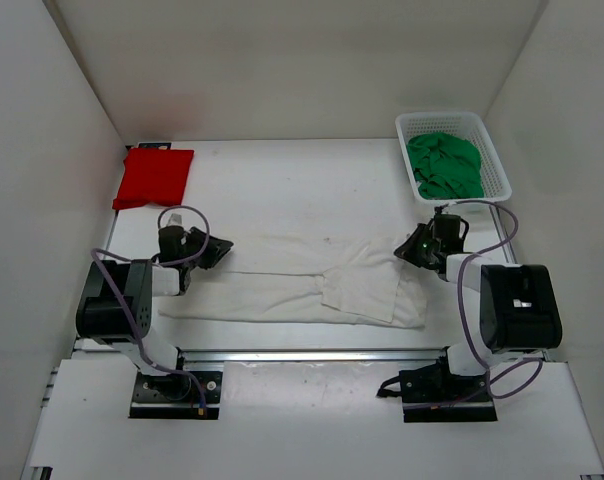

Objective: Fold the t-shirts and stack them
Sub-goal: Fold the other side of the tshirt into a rectangle

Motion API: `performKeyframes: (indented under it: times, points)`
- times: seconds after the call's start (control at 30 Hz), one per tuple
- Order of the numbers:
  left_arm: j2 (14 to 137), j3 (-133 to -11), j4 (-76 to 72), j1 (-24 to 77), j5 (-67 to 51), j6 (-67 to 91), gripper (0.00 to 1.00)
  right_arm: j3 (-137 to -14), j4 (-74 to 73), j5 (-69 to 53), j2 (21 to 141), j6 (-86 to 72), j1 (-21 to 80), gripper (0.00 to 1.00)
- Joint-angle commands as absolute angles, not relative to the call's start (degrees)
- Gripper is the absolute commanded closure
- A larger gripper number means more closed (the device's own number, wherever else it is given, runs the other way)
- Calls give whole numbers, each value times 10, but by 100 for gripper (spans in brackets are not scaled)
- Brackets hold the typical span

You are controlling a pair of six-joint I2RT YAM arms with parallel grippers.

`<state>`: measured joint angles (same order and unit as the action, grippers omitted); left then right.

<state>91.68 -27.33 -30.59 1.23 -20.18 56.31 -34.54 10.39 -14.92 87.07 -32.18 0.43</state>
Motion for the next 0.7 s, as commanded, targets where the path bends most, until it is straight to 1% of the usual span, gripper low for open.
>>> performKeyframes:
  times: [0.0,0.1,0.17,0.23,0.3,0.33,0.4,0.43,0.5,0.53,0.57,0.63,0.67]
  points:
    - [911,-231,-345,-36,-221,600,68,-328,128,-122,867,-330,-18,100]
    - [910,-202,-364,-67,-220,628,68,-340,92,-103,862,-322,-23,100]
    - [902,-197,-377,-70,-226,644,69,-345,99,-110,853,-325,-13,99]
    - [888,-207,-374,-64,-232,647,68,-359,76,-100,830,-317,10,93]
    - [845,-214,-364,-54,-235,646,68,-374,42,-49,793,-296,55,82]
    - [830,-216,-346,-49,-232,634,67,-381,36,-40,778,-300,78,79]
    - [768,-237,-298,-14,-208,609,64,-373,22,0,741,-287,111,76]
    - [753,-244,-274,-8,-195,586,63,-377,15,0,733,-288,142,76]
    - [712,-266,-236,59,-168,549,61,-360,15,9,720,-292,178,78]
    - [704,-277,-215,89,-164,527,60,-353,14,4,729,-298,201,83]
    - [697,-282,-206,101,-161,506,60,-344,16,5,735,-300,212,87]
    - [686,-285,-187,150,-162,492,60,-343,17,-11,778,-305,244,97]
    - [681,-283,-192,161,-170,488,60,-349,15,-15,792,-308,248,98]
